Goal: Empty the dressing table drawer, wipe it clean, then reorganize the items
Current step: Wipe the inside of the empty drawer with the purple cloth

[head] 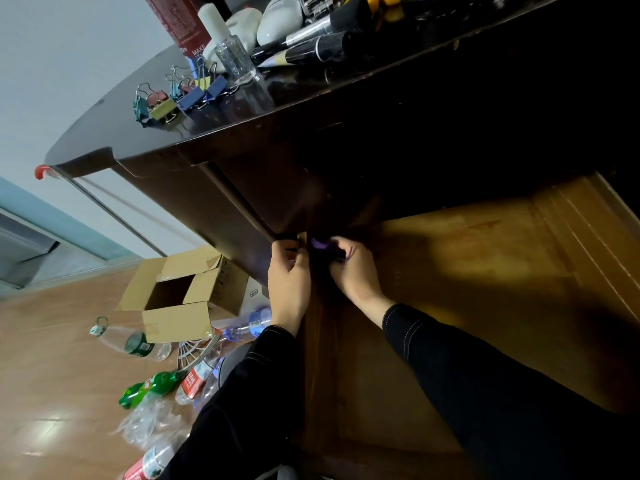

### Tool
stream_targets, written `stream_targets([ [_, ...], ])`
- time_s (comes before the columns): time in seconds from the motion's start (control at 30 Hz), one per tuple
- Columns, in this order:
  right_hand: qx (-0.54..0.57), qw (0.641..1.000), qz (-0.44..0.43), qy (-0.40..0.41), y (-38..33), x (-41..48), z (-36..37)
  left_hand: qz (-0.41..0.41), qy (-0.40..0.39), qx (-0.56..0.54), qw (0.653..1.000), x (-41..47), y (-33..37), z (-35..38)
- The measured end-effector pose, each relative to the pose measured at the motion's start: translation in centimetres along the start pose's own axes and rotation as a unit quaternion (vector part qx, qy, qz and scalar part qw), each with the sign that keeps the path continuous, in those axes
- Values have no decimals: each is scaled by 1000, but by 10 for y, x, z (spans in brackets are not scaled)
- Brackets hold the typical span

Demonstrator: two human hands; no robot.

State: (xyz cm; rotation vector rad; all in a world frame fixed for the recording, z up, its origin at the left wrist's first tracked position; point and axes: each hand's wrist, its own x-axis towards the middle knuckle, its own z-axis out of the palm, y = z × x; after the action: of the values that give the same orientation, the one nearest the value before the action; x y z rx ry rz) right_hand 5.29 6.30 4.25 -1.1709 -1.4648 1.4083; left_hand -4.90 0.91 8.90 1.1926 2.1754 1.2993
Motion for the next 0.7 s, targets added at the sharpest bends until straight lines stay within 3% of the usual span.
stream_targets([
  [0.1, -72, 993, 84, -28, 12, 6, -9, -5, -1, 0, 1000, -1, 0, -1],
  [0.23, -15, 999, -26, 39, -10, 8, -3, -6, 0, 3, 1000, 1, -2, -1],
  [0.33, -5, 999, -51, 9, -3, -3, 2, -10, 3, 5, 1000, 2, -4, 0],
  [0.43, -91, 995, 34, -28, 13, -4, -8, -11, 4, 7, 1000, 1, -3, 0],
  [0.5, -91, 994, 58, -24, 6, 1, -11, -10, 2, 3, 1000, 1, -3, 0],
  [0.6, -25, 998, -26, 42, -15, 1, -3, -9, 0, -12, 1000, 2, -3, -1],
  [0.7, 7, 997, -66, 40, -11, -14, 5, -14, -4, -20, 1000, 1, -1, -1],
])
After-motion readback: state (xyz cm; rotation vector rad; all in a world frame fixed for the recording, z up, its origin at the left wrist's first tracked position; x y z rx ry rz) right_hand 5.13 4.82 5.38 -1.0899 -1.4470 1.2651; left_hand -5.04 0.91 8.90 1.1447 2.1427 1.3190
